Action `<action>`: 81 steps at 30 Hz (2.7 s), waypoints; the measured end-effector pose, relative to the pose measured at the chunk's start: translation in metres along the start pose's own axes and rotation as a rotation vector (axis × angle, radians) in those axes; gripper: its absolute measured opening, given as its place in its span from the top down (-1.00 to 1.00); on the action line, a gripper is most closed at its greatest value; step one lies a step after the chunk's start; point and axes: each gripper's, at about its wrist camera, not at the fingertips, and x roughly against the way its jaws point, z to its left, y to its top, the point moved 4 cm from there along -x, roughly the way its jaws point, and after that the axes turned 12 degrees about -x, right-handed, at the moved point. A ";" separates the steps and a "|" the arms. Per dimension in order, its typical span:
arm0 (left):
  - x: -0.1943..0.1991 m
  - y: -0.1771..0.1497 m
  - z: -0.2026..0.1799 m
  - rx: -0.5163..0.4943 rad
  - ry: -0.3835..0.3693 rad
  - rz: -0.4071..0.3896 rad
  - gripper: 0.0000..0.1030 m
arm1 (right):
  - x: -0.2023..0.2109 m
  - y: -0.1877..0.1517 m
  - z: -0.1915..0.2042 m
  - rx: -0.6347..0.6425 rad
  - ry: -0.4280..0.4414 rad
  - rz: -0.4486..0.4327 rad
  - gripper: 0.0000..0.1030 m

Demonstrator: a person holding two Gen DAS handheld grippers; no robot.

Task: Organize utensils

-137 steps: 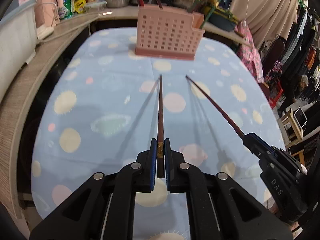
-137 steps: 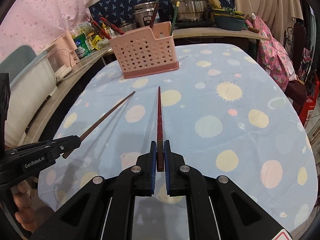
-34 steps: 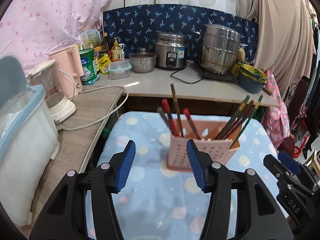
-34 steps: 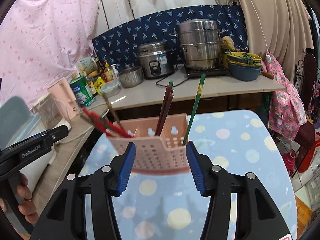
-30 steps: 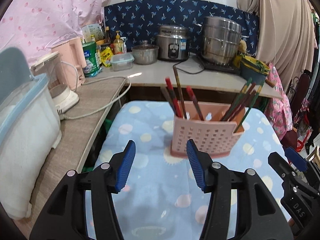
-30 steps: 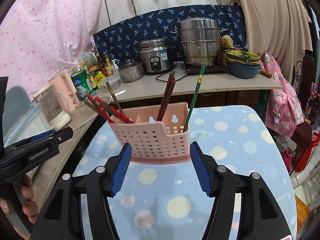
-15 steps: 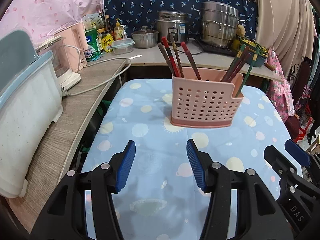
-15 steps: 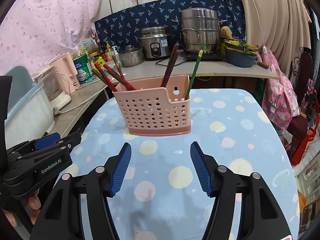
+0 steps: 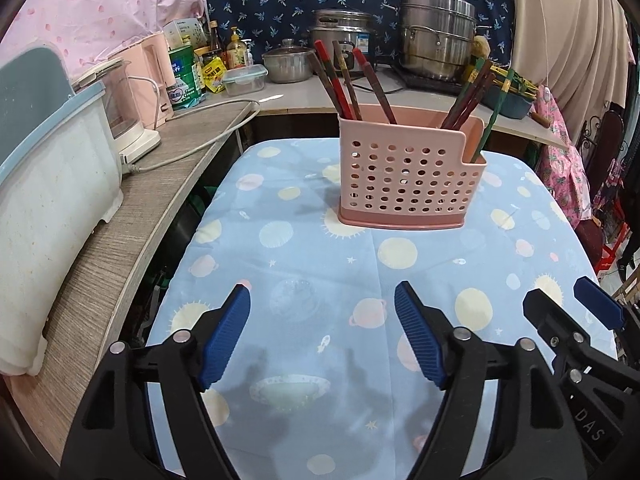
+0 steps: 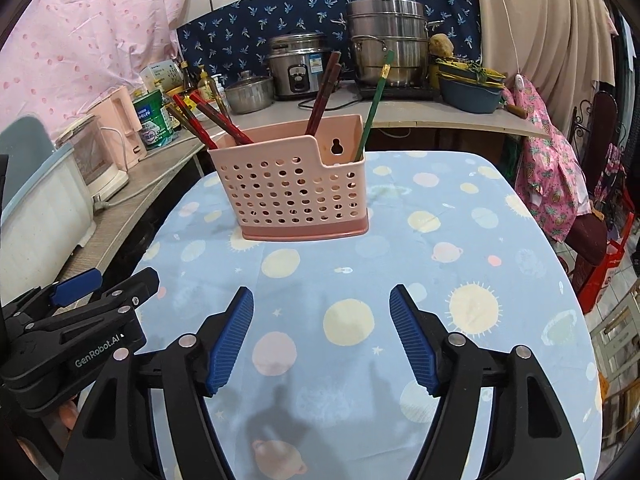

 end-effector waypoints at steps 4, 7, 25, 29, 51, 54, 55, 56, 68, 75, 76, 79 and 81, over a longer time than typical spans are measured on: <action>-0.001 -0.001 -0.001 0.005 0.009 -0.006 -0.56 | -0.001 -0.001 -0.002 0.004 -0.015 -0.006 -0.47; -0.001 -0.001 -0.001 0.007 0.020 -0.014 -0.72 | -0.002 -0.001 -0.004 0.004 -0.027 -0.012 -0.63; -0.012 -0.007 -0.003 0.003 0.051 0.016 -0.84 | -0.010 -0.001 -0.015 -0.018 -0.060 -0.011 -0.88; -0.013 -0.006 -0.004 -0.006 0.041 0.021 -0.85 | -0.012 -0.001 -0.017 -0.027 -0.067 -0.006 -0.88; -0.015 0.002 -0.004 -0.013 0.063 0.002 -0.86 | -0.019 0.002 -0.020 -0.025 -0.081 -0.006 -0.87; -0.016 0.003 -0.004 -0.012 0.067 0.001 -0.86 | -0.020 0.004 -0.019 -0.023 -0.083 -0.004 -0.88; -0.017 0.003 -0.004 -0.010 0.067 0.001 -0.86 | -0.020 0.004 -0.018 -0.023 -0.083 -0.003 -0.87; -0.017 0.004 -0.003 -0.008 0.066 -0.001 -0.86 | -0.022 0.005 -0.018 -0.023 -0.083 -0.003 -0.87; -0.023 0.010 -0.002 -0.023 0.055 -0.021 -0.86 | -0.026 0.010 -0.017 -0.018 -0.083 -0.012 -0.87; -0.025 0.013 -0.001 -0.013 0.055 -0.017 -0.86 | -0.027 0.013 -0.016 -0.014 -0.087 -0.015 -0.87; -0.025 0.014 -0.001 -0.014 0.056 -0.017 -0.86 | -0.028 0.014 -0.016 -0.014 -0.088 -0.016 -0.87; -0.025 0.015 -0.001 -0.018 0.060 -0.018 -0.86 | -0.029 0.015 -0.016 -0.014 -0.088 -0.016 -0.87; -0.024 0.016 -0.001 -0.018 0.060 -0.018 -0.86 | -0.029 0.016 -0.017 -0.014 -0.088 -0.017 -0.87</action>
